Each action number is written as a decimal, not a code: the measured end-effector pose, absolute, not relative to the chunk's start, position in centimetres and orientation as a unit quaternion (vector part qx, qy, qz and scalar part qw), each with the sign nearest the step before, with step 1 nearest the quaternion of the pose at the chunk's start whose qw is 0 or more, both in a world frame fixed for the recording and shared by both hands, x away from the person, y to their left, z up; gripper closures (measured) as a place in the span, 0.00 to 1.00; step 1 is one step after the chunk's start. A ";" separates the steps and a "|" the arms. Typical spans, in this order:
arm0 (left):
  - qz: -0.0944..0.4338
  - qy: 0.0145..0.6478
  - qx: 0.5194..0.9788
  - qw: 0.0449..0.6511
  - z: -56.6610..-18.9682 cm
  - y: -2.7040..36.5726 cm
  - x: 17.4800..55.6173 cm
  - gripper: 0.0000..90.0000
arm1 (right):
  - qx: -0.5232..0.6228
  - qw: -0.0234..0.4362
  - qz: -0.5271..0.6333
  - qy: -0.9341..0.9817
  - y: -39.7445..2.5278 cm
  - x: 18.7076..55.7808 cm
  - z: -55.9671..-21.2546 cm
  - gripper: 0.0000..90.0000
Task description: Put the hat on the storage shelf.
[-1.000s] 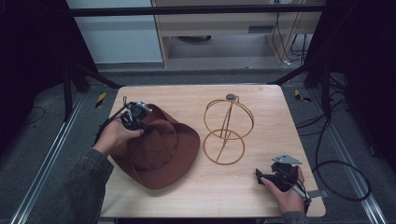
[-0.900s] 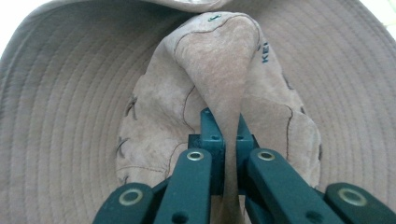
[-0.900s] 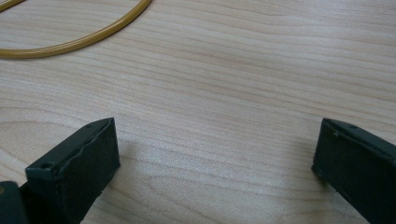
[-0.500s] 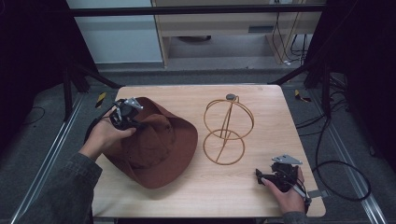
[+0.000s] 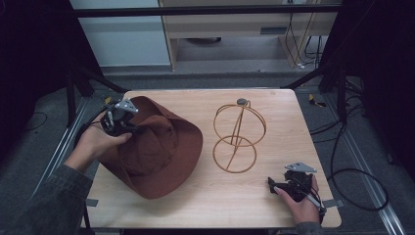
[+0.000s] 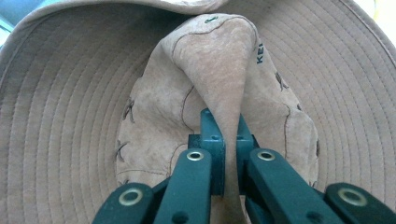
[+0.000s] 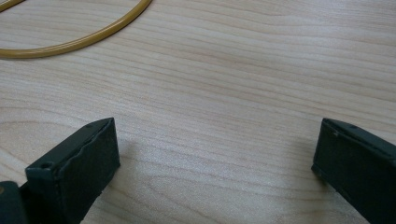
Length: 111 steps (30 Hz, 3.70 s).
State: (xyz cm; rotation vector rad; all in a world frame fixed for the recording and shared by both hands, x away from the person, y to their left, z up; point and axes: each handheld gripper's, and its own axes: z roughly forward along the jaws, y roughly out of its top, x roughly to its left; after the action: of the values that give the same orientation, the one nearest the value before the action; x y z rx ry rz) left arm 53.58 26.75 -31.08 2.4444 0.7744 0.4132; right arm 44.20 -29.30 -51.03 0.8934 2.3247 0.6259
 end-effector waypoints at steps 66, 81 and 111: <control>0.203 0.147 0.904 0.347 -16.2 16.2 50.2 0.99 | 0.338 0.282 0.234 0.867 -29.3 44.2 -51.1 0.01; 0.203 0.132 0.911 0.335 -15.1 10.8 52.4 0.99 | 0.340 0.281 0.234 0.866 -29.2 44.1 -51.1 0.01; 0.196 0.111 0.917 0.328 -16.7 3.3 53.4 0.98 | 0.338 0.281 0.234 0.867 -29.2 44.1 -51.1 0.01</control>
State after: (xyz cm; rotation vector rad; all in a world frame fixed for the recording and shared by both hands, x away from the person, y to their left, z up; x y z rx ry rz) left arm 53.39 3.30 -16.74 2.4011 0.2899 0.5123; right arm 44.14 -29.24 -51.08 0.9063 2.3240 0.6281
